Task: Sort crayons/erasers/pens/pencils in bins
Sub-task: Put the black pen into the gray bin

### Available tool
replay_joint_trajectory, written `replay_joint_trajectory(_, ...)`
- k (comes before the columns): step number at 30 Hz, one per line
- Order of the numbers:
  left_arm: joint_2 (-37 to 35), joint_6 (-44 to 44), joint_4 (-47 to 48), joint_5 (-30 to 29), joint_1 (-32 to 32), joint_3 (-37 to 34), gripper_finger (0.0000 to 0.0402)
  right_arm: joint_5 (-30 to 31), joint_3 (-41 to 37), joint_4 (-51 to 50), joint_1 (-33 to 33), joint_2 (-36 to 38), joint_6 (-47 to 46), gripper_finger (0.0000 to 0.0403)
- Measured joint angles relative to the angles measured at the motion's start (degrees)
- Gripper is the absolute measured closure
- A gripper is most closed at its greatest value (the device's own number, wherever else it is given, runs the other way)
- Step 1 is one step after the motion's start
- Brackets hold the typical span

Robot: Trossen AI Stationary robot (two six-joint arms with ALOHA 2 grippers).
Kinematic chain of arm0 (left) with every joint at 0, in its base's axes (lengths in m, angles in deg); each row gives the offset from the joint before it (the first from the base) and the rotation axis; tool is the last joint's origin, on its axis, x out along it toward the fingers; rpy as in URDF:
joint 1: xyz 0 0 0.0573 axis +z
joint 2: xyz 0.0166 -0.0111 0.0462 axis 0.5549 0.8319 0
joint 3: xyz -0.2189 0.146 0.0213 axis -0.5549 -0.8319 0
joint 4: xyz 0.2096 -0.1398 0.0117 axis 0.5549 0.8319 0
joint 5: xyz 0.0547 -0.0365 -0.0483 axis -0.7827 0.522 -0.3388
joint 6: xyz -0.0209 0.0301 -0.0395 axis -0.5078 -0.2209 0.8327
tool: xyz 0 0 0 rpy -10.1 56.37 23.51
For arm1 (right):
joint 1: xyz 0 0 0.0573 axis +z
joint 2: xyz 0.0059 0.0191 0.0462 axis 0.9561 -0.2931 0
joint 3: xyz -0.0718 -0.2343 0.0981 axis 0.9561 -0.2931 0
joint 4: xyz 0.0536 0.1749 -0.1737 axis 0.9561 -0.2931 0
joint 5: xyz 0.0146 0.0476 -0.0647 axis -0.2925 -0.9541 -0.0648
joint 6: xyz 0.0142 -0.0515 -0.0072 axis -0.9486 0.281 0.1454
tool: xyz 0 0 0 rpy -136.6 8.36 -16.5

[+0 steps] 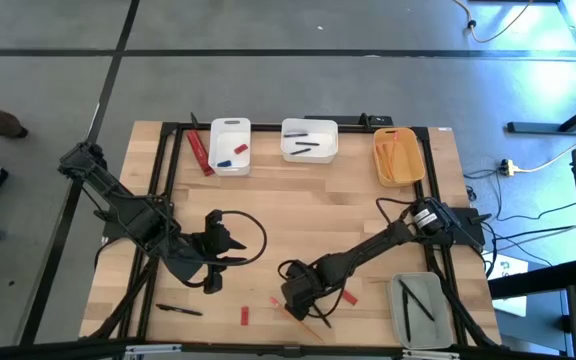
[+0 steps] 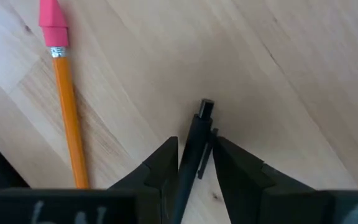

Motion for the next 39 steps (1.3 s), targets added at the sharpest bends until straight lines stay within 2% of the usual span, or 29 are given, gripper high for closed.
replay_joint_trajectory(7, 0.0, 0.0, 0.0, -0.01, 0.0, 0.0, 0.0282, -0.42, -0.02, -0.07, -0.09, -0.14, -1.46, 0.0301)
replay_joint_trajectory(16, 0.0, 0.0, -0.01, -0.02, 0.0, 0.0, 0.0282, 0.19, -0.09, -0.17, -0.04, -0.22, 0.06, 0.0362)
replay_joint_trajectory(27, 0.0, 0.02, 0.0, -0.02, -0.02, 0.0, 0.0282, 0.27, -0.23, 0.1, -0.04, 0.57, 1.64, 0.0353)
replay_joint_trajectory(33, 0.0, 0.02, -0.02, 0.0, -0.02, 0.0, 0.0282, 0.45, 3.21, -5.99, -0.15, 1.05, 3.72, 0.0353)
replay_joint_trajectory(39, 0.0, 0.01, -0.02, 0.0, -0.02, 0.0, 0.0282, 2.84, 11.0, -18.86, -0.15, 1.25, 7.75, 0.0352)
